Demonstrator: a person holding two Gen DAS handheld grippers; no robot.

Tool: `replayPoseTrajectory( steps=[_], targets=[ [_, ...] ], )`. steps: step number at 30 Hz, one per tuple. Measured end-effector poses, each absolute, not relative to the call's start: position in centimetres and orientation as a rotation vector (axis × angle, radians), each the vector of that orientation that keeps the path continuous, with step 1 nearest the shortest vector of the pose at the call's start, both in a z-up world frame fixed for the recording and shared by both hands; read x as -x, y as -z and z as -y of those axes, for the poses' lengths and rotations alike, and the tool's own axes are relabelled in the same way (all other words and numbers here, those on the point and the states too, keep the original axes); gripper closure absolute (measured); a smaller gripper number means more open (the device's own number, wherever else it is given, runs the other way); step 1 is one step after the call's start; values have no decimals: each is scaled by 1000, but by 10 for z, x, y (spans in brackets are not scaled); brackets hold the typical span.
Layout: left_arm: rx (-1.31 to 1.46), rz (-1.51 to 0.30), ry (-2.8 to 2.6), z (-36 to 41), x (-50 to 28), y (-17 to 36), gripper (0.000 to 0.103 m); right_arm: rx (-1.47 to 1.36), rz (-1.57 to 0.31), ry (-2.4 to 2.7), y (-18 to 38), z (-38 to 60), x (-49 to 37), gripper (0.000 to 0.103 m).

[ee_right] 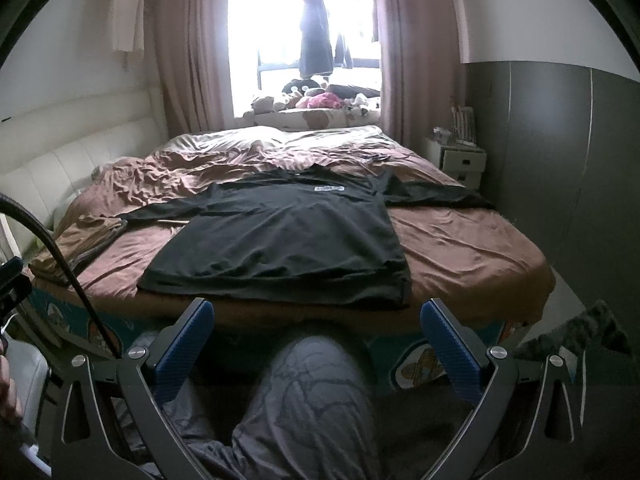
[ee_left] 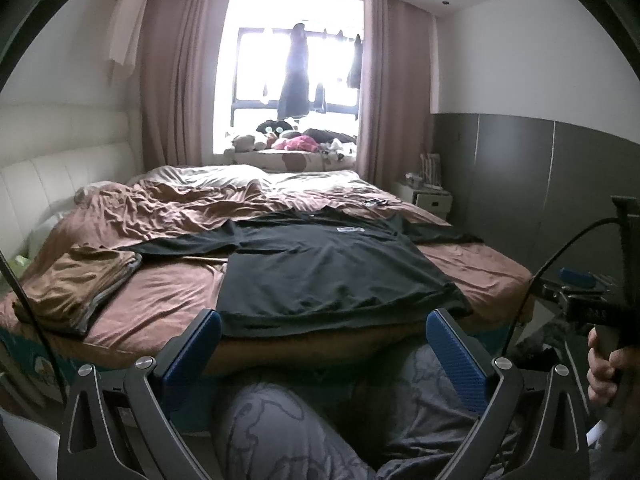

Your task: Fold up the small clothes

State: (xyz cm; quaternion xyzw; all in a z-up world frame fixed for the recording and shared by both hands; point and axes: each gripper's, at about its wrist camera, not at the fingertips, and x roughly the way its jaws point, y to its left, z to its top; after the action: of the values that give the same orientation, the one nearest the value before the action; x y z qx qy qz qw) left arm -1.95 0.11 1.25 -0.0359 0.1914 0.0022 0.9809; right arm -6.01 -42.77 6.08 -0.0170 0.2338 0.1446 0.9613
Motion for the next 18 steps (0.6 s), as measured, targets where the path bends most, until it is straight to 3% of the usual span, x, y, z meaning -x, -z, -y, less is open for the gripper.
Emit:
replayPoseTrajectory(
  steps=[18],
  targets=[
    [70,-386,-6,-8,22,-10,0,38,-467,-297,-63,425,64,0]
  ],
)
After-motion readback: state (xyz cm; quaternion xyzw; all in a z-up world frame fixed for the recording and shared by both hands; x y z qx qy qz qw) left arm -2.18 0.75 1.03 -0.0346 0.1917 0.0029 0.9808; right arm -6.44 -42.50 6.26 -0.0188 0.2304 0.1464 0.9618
